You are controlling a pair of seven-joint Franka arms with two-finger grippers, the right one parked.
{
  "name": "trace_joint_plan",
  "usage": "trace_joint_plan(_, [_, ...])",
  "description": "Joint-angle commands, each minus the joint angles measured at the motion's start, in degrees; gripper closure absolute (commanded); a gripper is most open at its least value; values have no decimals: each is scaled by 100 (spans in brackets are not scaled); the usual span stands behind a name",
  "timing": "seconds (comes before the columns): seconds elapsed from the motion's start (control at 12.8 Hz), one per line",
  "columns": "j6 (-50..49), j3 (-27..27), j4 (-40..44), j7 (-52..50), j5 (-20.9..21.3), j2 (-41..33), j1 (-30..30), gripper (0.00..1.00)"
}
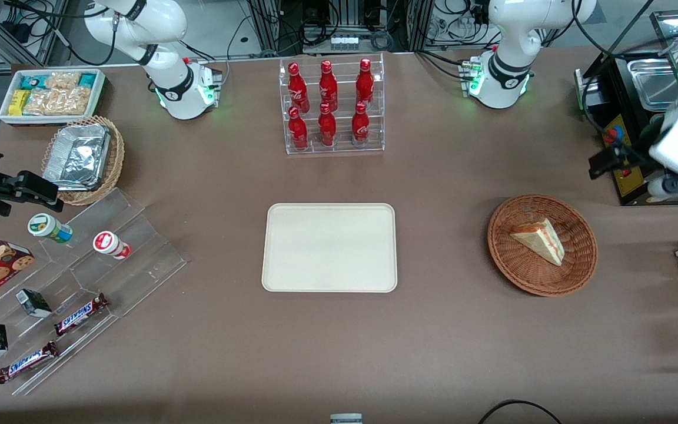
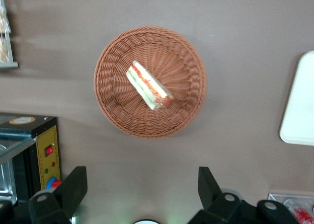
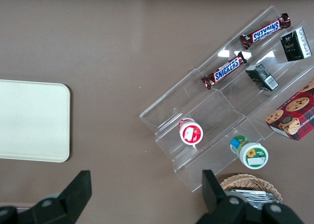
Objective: Place sandwich from basket to tray
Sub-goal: 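Move the open left gripper down over the sandwich in the wicker basket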
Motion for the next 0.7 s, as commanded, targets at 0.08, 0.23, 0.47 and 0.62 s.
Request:
trace_joint_plan(0.08, [404,131,35,-937,-38,636,35,0])
trace_joint_plan(0.23, [764,176,9,-1492,-38,1015,27,0])
trace_joint_plan(0.47, [1265,176,-236,-1941,-230,1209,298,0])
trace_joint_plan(0.62, [1983,176,-770,-2572,-416,1280,386,0])
